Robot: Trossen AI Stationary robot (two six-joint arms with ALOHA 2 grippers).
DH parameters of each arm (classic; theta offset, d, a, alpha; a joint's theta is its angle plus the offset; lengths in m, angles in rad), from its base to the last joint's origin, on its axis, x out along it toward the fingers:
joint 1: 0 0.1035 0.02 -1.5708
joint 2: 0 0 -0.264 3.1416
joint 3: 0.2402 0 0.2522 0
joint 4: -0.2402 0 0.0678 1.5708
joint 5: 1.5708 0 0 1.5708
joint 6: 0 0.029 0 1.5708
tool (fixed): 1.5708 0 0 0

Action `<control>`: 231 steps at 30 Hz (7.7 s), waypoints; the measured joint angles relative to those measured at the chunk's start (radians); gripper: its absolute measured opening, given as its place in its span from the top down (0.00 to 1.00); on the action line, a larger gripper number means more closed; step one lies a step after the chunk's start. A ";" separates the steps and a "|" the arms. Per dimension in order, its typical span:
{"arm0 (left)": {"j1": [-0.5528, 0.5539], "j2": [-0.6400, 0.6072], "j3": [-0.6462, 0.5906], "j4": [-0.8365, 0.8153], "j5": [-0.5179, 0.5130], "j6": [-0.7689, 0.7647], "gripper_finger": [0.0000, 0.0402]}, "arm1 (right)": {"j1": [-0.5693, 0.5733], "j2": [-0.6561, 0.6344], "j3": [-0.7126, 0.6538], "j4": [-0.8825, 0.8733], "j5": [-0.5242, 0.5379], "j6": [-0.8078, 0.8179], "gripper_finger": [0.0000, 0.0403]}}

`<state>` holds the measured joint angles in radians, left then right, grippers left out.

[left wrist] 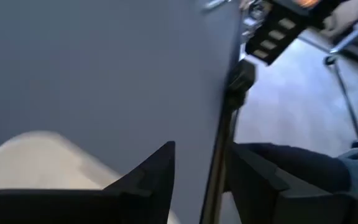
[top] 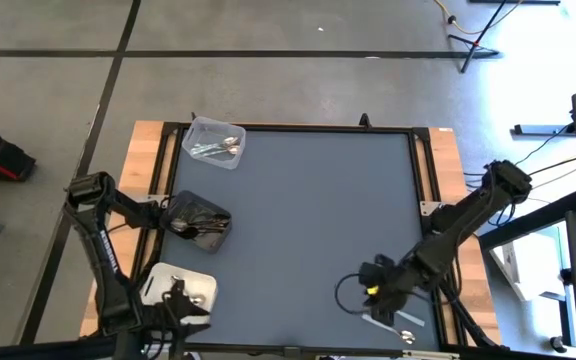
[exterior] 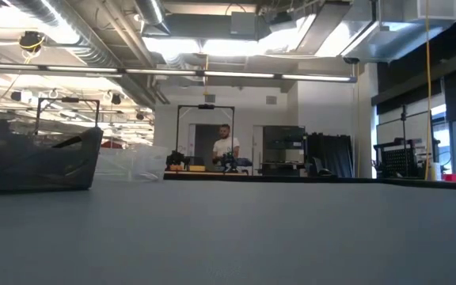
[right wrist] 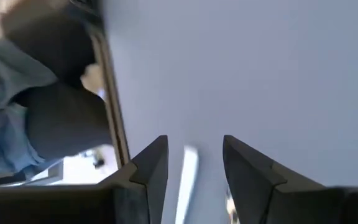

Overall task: Sort silverware by color (type)
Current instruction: Put the blue spoon into the white bin

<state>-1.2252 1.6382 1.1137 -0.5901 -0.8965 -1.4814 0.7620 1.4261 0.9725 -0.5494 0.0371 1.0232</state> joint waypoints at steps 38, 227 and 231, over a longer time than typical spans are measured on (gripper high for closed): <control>0.067 0.000 0.000 0.180 -0.002 0.338 0.69 | 0.280 0.293 0.003 -0.182 -0.007 0.293 0.94; 0.246 0.035 0.000 0.412 0.260 0.653 0.68 | 0.321 0.316 0.160 -0.288 0.216 0.312 0.55; 0.246 0.035 0.000 0.411 0.260 0.653 0.68 | 0.319 0.316 0.106 -0.230 0.169 0.374 0.56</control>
<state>-0.9791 1.6733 1.1137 -0.1791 -0.6368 -0.8284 1.0805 1.7420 1.0783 -0.7792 0.2064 1.3976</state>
